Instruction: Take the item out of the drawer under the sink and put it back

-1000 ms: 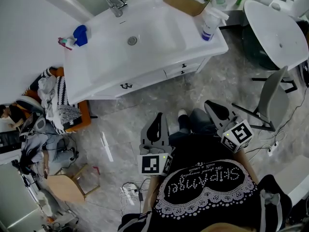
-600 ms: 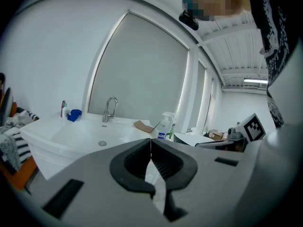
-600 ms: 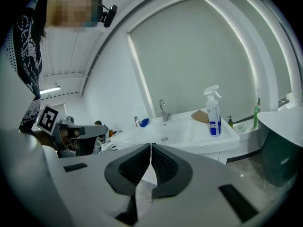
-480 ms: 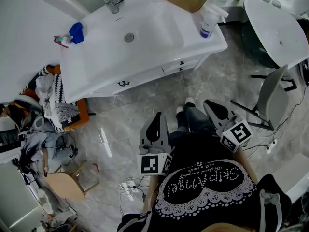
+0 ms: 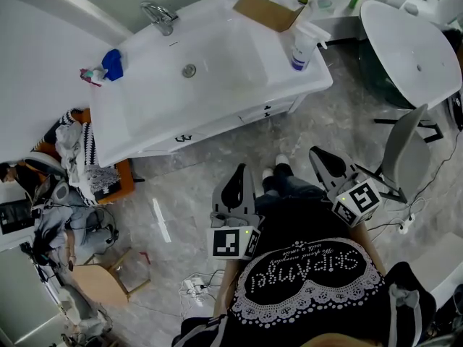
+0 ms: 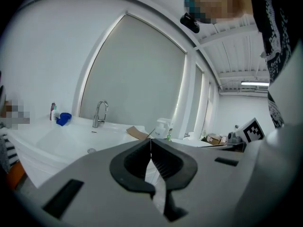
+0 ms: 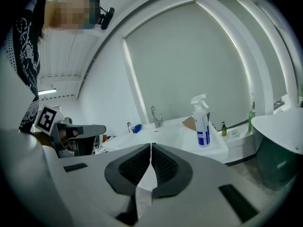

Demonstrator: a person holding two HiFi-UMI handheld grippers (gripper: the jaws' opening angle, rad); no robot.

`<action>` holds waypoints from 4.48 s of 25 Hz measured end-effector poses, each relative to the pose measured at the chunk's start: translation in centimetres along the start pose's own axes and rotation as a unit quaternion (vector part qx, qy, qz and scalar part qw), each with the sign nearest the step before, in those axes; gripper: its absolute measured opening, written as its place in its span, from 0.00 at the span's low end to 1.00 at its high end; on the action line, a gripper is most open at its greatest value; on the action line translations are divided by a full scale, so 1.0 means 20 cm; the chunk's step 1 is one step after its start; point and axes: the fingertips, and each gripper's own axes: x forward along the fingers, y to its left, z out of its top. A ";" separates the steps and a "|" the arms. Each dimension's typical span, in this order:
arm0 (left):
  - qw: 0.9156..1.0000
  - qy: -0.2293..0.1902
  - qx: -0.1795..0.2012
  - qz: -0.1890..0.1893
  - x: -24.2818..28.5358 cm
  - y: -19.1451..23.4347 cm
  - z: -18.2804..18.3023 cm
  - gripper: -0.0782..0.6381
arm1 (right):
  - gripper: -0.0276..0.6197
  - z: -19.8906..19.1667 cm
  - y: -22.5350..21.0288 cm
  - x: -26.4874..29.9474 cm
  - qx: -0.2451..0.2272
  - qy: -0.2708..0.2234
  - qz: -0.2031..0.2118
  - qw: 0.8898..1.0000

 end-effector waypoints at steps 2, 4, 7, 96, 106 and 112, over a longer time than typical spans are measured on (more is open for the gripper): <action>1.000 -0.003 0.004 0.001 0.04 -0.01 0.01 0.12 | 0.07 0.03 -0.03 0.01 -0.009 -0.004 0.002 1.000; 1.000 -0.008 0.009 0.006 0.07 -0.02 0.02 0.12 | 0.07 0.06 -0.06 0.02 -0.020 -0.009 0.008 1.000; 1.000 -0.017 0.011 0.015 0.12 -0.04 0.03 0.12 | 0.07 0.09 -0.11 0.03 -0.034 -0.013 0.015 0.999; 0.957 0.178 -0.053 -0.222 0.34 0.17 -0.71 0.12 | 0.23 -1.55 -0.88 1.51 0.032 0.126 -0.147 0.981; 0.960 0.178 -0.058 -0.208 0.35 0.17 -0.72 0.12 | 0.25 -1.59 -0.90 1.59 0.009 0.181 -0.147 0.972; 0.964 0.175 -0.062 -0.192 0.35 0.18 -0.71 0.12 | 0.25 -1.61 -0.88 1.53 -0.014 0.189 -0.148 0.971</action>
